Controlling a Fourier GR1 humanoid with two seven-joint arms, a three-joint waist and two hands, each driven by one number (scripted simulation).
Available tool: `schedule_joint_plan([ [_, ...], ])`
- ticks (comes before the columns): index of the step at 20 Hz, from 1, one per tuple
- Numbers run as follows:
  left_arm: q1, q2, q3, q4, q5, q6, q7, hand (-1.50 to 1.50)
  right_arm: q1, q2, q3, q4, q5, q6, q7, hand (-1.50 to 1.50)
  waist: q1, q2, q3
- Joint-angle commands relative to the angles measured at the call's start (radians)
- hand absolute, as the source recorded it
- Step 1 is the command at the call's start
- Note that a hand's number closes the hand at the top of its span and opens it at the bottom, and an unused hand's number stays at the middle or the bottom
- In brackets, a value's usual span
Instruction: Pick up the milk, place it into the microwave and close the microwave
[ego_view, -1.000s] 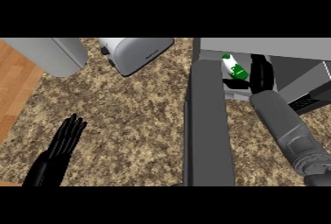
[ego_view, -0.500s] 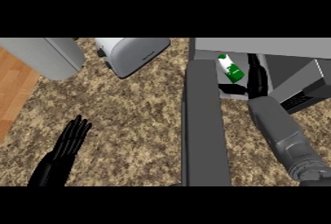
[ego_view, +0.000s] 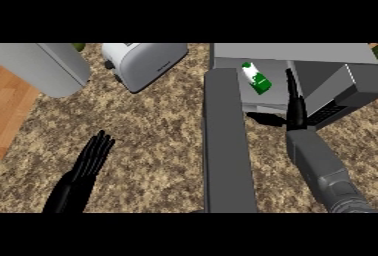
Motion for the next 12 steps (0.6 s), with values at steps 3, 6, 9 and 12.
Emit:
schedule_joint_plan([
  [3,-0.021,-0.013,-0.018,0.001,-0.013,0.003,0.032,-1.50,0.065,0.008,-0.028,-0.005,-0.031,0.116,-0.087,-1.50,-0.019,-0.010,-0.001],
  [6,-0.037,-0.049,-0.037,0.004,-0.047,0.048,0.036,-1.50,0.101,-0.027,-0.026,0.001,-0.037,0.273,-0.112,-1.50,-0.022,-0.010,-0.001],
  [9,0.020,-0.009,-0.014,-0.007,-0.027,-0.003,-0.017,-1.50,0.180,0.066,-0.022,-0.004,-0.043,0.246,-0.170,-1.50,-0.032,-0.017,-0.002],
  [12,0.022,-0.034,-0.030,0.043,-0.049,0.004,-0.043,-1.50,0.232,0.077,-0.014,-0.047,-0.050,0.271,-0.204,-1.50,-0.043,-0.021,-0.003],
])
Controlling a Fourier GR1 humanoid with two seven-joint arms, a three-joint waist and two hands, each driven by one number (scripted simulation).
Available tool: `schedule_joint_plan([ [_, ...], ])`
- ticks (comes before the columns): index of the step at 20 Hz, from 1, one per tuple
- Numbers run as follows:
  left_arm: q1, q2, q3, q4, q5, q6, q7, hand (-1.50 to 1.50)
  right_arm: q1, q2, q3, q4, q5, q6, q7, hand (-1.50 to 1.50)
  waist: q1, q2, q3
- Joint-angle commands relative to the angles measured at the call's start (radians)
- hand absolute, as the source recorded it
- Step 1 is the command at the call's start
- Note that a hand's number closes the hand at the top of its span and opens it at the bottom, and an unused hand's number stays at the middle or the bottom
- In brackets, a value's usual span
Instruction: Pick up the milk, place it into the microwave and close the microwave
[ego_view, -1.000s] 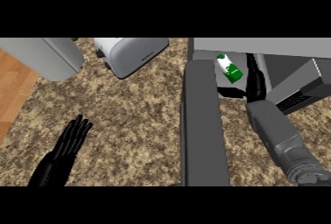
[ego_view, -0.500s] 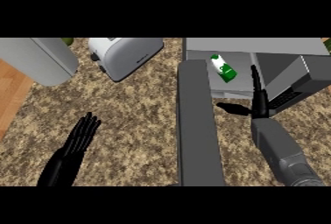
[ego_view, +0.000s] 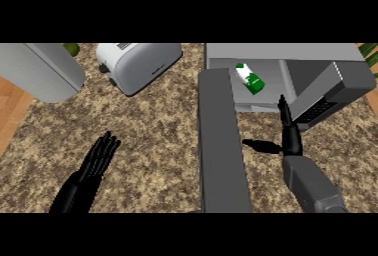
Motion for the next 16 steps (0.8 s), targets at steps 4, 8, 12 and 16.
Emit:
schedule_joint_plan([
  [4,-0.039,-0.054,-0.039,0.005,-0.020,0.028,0.039,-1.50,0.129,0.016,-0.005,-0.041,-0.038,0.194,-0.110,-1.50,-0.018,-0.005,-0.001],
  [8,0.006,0.003,-0.044,-0.014,0.045,-0.083,0.031,-1.50,0.218,0.040,-0.005,-0.102,-0.068,0.318,-0.166,-1.50,-0.029,-0.011,-0.002],
  [12,-0.067,0.032,-0.042,0.018,-0.009,-0.069,0.112,1.50,0.322,0.046,0.010,-0.199,-0.092,0.402,-0.173,-1.50,-0.044,-0.014,-0.003],
  [16,-0.097,0.005,-0.104,0.074,-0.128,-0.022,0.101,1.50,0.375,0.028,0.039,-0.359,-0.115,0.448,-0.093,-1.50,-0.048,-0.015,-0.003],
])
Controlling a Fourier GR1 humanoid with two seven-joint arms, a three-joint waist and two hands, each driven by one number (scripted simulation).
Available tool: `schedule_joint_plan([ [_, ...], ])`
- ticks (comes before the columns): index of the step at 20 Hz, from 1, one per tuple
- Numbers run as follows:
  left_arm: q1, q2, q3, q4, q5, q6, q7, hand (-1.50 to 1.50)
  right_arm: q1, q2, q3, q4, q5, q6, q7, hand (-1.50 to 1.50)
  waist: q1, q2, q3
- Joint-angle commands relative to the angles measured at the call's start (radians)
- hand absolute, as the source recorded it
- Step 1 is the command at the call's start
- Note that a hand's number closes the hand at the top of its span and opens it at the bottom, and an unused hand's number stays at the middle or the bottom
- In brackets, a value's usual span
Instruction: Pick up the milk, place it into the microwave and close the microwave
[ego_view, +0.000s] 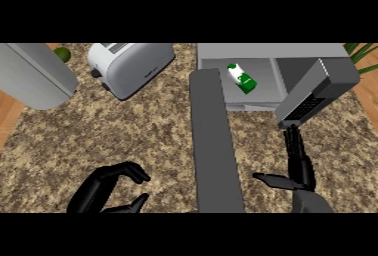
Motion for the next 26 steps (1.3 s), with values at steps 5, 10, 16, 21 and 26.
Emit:
schedule_joint_plan([
  [5,-0.091,0.047,-0.068,0.097,-0.167,-0.009,-0.010,1.50,0.216,-0.011,0.061,-0.312,-0.041,0.125,0.004,-1.50,-0.020,-0.004,-0.002],
  [10,-0.141,0.023,-0.169,0.230,-0.290,-0.004,-0.059,1.50,0.354,-0.015,0.099,-0.553,-0.081,0.147,0.105,-1.50,-0.023,-0.001,-0.003],
  [16,-0.218,-0.104,-0.253,0.385,-0.355,0.037,-0.096,1.50,0.610,-0.033,0.115,-0.851,-0.152,0.195,0.173,-1.50,-0.006,0.005,-0.001],
  [21,-0.280,-0.129,-0.407,0.470,-0.300,0.173,-0.075,1.50,0.709,-0.065,0.095,-1.076,-0.237,0.231,0.306,-1.50,0.000,0.006,0.000],
  [26,-0.462,-0.130,-0.570,0.599,-0.115,0.326,-0.045,1.50,0.780,-0.122,0.098,-1.264,-0.317,0.318,0.387,-1.50,-0.036,0.010,-0.002],
])
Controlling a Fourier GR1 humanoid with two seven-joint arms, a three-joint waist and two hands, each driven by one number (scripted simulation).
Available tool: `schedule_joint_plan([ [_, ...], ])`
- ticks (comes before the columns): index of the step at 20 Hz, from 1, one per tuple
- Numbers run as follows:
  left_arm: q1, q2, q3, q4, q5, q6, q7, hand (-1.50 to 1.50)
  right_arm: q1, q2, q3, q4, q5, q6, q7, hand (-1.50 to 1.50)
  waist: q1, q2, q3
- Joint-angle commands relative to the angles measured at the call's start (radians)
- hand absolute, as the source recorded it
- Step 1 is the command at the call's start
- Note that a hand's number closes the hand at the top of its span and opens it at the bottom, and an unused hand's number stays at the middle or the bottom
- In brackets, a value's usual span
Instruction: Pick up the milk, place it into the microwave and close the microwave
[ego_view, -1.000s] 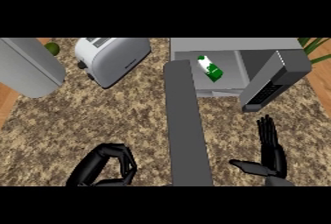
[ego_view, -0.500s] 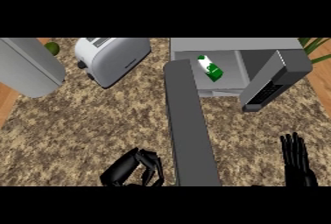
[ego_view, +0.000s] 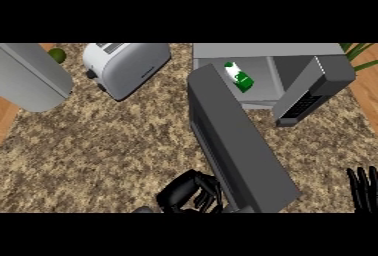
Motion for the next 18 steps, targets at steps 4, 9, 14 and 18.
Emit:
schedule_joint_plan([
  [4,-0.191,-0.010,-0.276,0.147,0.205,0.253,0.035,1.50,0.012,-0.051,-0.006,-0.120,-0.069,0.066,0.080,-1.50,-0.044,0.011,-0.002],
  [9,-0.290,-0.010,-0.326,0.124,0.326,0.338,0.097,1.50,-0.024,-0.057,0.021,-0.200,-0.079,0.050,0.155,-1.50,-0.088,0.021,-0.003],
  [14,-0.370,-0.010,-0.302,0.154,0.392,0.431,0.096,1.50,0.001,-0.084,0.032,-0.270,-0.074,0.071,0.169,-1.50,-0.148,0.030,-0.006],
  [18,-0.387,-0.010,-0.216,0.078,0.515,0.498,-0.013,-1.50,-0.006,-0.083,0.024,-0.283,-0.089,0.074,0.163,-1.50,-0.177,0.037,-0.010],
])
